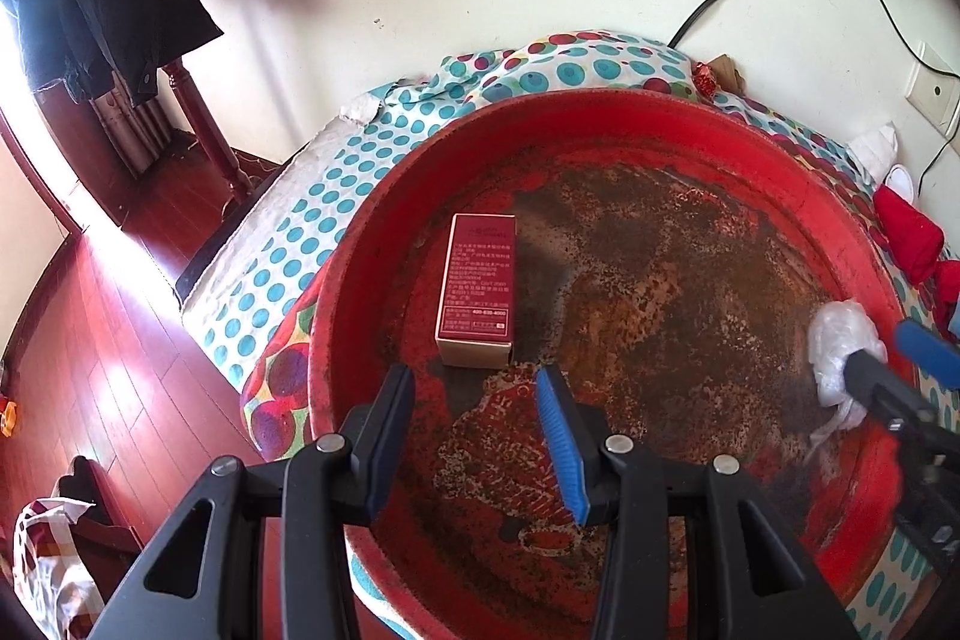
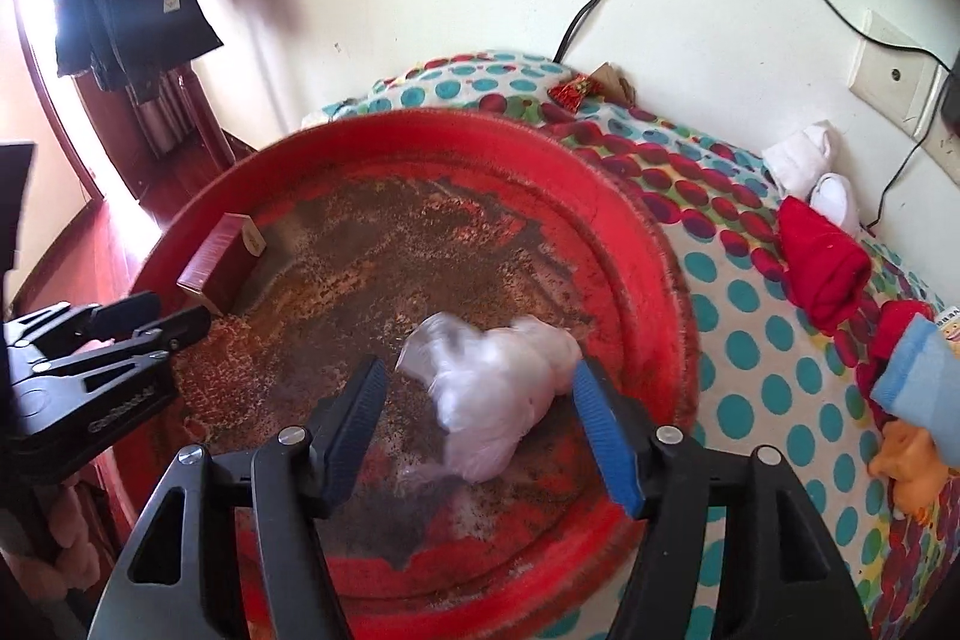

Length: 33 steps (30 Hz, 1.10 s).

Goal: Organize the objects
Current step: 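Grasp the clear plastic bag with the right gripper and drop it into the basin, then grasp the white sock with the right gripper while the left gripper grasps the blue sock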

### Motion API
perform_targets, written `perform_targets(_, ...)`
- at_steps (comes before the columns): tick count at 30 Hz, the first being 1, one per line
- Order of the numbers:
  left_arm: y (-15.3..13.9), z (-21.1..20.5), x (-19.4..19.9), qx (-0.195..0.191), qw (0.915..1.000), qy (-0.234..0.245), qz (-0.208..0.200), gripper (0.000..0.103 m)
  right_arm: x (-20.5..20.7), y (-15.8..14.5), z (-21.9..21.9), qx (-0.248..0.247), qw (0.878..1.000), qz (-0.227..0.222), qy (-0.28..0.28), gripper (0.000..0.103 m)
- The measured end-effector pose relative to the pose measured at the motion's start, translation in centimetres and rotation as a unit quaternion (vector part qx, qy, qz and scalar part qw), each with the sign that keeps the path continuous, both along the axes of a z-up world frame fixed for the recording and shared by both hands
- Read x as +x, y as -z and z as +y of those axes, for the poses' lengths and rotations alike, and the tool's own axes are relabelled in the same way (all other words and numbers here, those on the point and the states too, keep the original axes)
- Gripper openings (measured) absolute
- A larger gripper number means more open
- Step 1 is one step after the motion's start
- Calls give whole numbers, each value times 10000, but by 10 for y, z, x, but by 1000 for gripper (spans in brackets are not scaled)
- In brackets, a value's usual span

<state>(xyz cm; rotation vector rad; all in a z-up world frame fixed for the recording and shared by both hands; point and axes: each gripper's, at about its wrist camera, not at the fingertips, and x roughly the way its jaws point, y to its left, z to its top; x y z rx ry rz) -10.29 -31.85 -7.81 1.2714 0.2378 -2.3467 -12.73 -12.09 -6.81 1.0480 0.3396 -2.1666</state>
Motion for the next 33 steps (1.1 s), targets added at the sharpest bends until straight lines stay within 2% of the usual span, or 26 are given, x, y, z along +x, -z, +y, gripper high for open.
perform_targets(5, 2, 4, -1, 104, 9999, 86, -5, 43, -3, -15, 48, -206, 9995, 99, 236, 66)
perform_targets(11, -1, 12, 0, 139, 9997, 210, 77, 43, -21, -31, 139, -179, 9932, 453, 1060, 66)
perform_targets(17, -2, 25, -1, 79, 9992, 382, 100, 43, -56, -46, 244, -335, 9709, 785, 2239, 67)
perform_targets(20, -1, 33, -3, -91, 9988, 472, 69, 43, -80, -42, 282, -237, 9598, 854, 2662, 68)
perform_targets(24, -1, 47, -5, -217, 9974, 689, 75, 43, -113, -24, 302, 0, 9575, 776, 2779, 68)
perform_targets(27, 0, 58, -7, -150, 9958, 902, 94, 43, -126, -9, 303, 84, 9584, 724, 2761, 68)
perform_targets(30, -1, 68, -9, 106, 9933, 1129, 243, 43, -143, 3, 298, 158, 9592, 675, 2740, 68)
perform_targets(33, -5, 80, -10, 165, 9925, 1182, 268, 44, -154, 9, 297, 88, 9597, 648, 2731, 64)
